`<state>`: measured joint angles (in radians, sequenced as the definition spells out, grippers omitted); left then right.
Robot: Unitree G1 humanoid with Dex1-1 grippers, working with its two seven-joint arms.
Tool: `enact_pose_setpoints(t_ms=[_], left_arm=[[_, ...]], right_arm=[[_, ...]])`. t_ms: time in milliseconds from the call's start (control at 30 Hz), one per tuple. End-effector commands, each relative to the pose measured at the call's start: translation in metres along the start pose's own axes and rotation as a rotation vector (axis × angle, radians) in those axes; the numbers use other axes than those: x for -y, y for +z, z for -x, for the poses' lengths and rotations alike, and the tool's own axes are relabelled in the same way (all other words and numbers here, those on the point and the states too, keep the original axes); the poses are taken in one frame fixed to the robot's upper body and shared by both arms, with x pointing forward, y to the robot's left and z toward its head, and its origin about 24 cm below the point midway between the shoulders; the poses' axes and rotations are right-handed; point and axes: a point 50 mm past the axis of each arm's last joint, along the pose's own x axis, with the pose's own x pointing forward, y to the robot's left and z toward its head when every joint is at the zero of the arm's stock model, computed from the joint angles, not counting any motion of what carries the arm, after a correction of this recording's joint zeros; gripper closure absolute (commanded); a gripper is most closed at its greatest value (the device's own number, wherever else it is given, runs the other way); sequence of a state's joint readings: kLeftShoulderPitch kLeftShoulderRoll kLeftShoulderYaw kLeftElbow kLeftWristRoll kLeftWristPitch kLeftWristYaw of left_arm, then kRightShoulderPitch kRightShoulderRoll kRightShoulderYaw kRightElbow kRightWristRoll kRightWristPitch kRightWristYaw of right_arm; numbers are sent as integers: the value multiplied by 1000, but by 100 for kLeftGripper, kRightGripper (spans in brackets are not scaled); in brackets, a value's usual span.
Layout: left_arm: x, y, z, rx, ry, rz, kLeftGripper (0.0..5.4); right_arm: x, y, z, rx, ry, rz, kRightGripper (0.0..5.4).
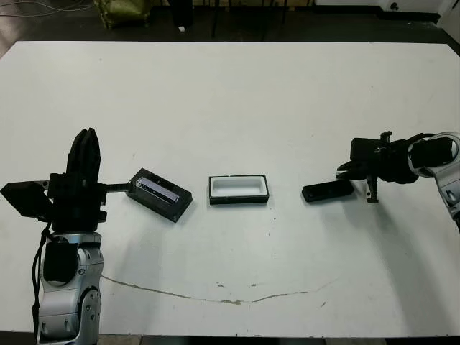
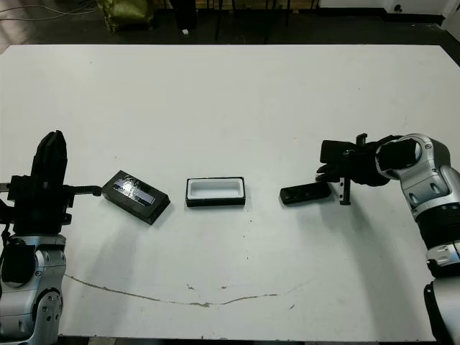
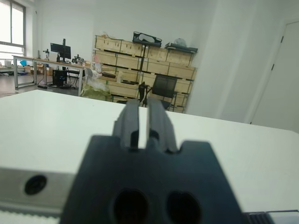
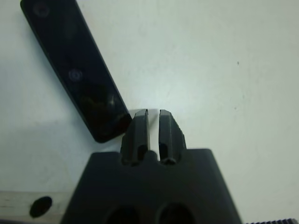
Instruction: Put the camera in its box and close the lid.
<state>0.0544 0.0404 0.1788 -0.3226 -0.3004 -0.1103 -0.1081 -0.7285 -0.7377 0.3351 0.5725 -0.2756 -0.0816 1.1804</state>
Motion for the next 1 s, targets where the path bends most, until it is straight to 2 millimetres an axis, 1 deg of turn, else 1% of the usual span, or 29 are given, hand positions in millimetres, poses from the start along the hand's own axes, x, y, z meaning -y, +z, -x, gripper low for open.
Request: enact_pose_setpoints(t_ms=[33, 267, 567, 733, 833, 1000], left_arm=[[-2, -4, 3, -34, 11, -14, 537], [-2, -3, 3, -34, 15, -12, 537], [-2, -3, 3, -37, 19, -12, 537], [-2, -2, 3, -37, 17, -6, 537], [-3, -2, 3, -32, 12, -5, 537], [-3, -3, 3, -32, 12, 4, 537]], right_arm=[[-11, -10, -2, -48, 56, -27, 540], [-15, -8, 9, -78, 47, 34, 540], [-25, -9, 17, -35, 49, 21, 540], [-32, -2, 22, -24, 58, 45, 540], [-37, -1, 23, 33, 62, 7, 540], [-42, 9, 29, 12, 82, 10, 540]])
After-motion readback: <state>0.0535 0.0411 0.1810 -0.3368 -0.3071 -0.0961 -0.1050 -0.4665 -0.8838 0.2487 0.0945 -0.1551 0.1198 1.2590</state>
